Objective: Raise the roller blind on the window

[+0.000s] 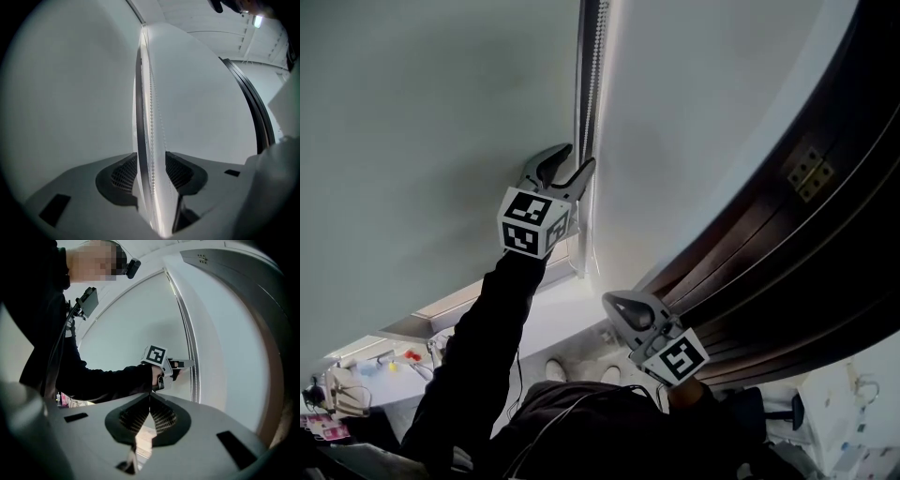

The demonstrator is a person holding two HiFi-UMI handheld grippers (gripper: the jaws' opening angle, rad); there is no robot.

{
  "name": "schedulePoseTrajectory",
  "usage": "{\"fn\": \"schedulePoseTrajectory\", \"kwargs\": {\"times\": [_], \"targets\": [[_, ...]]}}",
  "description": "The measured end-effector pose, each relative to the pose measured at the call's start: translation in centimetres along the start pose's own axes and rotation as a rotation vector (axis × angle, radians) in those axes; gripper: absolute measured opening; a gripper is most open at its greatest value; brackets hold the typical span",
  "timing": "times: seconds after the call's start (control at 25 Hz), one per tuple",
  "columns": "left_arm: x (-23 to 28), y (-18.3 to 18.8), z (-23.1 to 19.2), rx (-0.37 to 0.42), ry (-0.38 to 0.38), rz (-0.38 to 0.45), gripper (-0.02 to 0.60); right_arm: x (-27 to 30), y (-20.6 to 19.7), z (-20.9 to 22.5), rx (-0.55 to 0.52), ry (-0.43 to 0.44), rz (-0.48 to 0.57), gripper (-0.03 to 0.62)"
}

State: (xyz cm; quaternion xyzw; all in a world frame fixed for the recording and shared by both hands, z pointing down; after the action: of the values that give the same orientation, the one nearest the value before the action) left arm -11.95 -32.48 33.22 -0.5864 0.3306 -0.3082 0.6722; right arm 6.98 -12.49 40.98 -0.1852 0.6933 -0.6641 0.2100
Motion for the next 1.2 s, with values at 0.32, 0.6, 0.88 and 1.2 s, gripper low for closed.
{"fn": "schedulePoseTrajectory", "kwargs": {"times": [0.32,0.6,0.88,1.2], "targets": [[1.3,-0.5,-1.1,0.006,-0.022,-0.012,0.178,-0.1,0.0,0.8,0.012,-0.013,0.000,0.006],[2.0,-0.9,-2.4,-0.024,0.018,-0.002,0.031,-0.4,-0.5,1.6,0.024,-0.028,-0.012,0.006],[0.9,-0.8,-1.7,-0.013,-0.057,0.011,0.009,-0.4,-0.5,1.7,0.020,-0.029,-0.013,0.006],[-3.1,-1.3,2.3,0.005,-0.154,0.002,0.008,-0.1,-0.1,1.2,0.016,-0.015,-0.002,0.006]]}}
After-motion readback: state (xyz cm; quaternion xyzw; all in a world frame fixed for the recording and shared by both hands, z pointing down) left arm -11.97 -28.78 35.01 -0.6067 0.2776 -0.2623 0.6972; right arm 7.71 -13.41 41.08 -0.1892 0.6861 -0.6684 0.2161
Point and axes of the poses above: the fingertips, and each gripper's own axes: x forward along the fingers, z to its right, y out of its top, the point moved 10 cm from there along -x, backward along the fingers, and after that the axes turned 4 degrees about z, right-handed, at the moved point
